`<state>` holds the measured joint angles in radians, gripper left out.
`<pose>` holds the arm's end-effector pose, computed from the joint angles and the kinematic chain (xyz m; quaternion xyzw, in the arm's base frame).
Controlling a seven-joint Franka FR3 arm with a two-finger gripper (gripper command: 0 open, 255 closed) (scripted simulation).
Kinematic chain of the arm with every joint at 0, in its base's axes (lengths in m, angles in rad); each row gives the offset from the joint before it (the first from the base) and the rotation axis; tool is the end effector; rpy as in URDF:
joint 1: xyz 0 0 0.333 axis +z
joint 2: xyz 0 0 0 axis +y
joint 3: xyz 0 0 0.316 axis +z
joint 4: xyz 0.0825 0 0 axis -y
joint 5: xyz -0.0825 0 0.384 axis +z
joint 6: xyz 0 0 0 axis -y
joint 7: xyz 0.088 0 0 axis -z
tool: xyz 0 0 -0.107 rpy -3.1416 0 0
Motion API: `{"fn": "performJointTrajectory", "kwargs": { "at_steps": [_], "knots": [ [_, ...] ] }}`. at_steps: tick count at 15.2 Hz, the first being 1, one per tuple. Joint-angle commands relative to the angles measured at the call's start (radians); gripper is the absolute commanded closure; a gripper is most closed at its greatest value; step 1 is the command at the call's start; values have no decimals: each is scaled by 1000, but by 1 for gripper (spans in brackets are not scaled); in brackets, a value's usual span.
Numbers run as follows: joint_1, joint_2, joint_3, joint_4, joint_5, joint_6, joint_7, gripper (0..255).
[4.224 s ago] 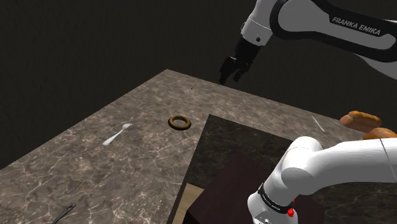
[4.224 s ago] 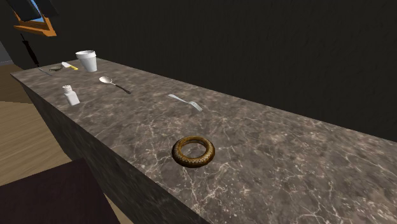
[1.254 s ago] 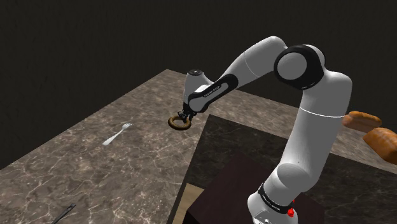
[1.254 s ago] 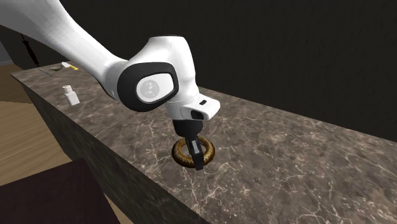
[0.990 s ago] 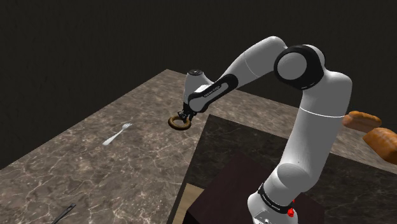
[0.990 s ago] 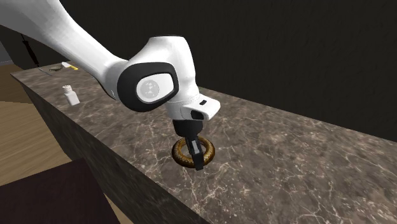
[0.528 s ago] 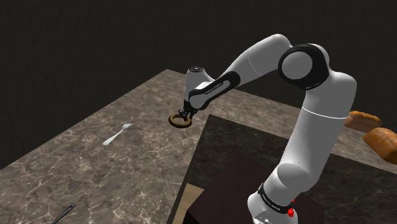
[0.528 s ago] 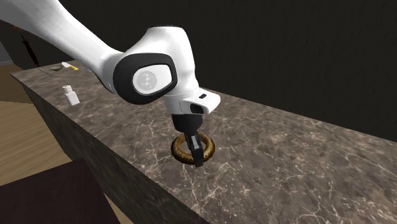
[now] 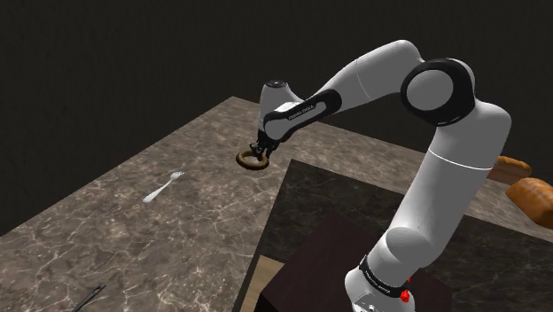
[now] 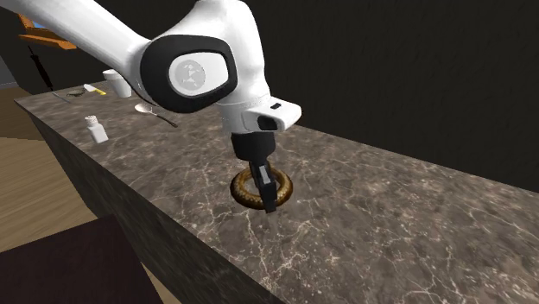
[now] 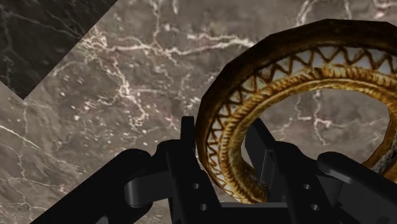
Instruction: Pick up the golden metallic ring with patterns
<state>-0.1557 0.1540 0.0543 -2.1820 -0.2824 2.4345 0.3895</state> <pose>0.5593 -0.0580 0.3285 0.9844 -0.1416 0.0620 0.0845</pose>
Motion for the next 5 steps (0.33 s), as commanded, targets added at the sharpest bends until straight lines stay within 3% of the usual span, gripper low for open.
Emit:
{"fn": "performJointTrajectory", "kwargs": {
  "at_steps": [1,5],
  "knots": [
    [1,-15,3,11,8,-25,-7,255],
    [1,-32,5,20,17,-51,-16,255]
  ]
}}
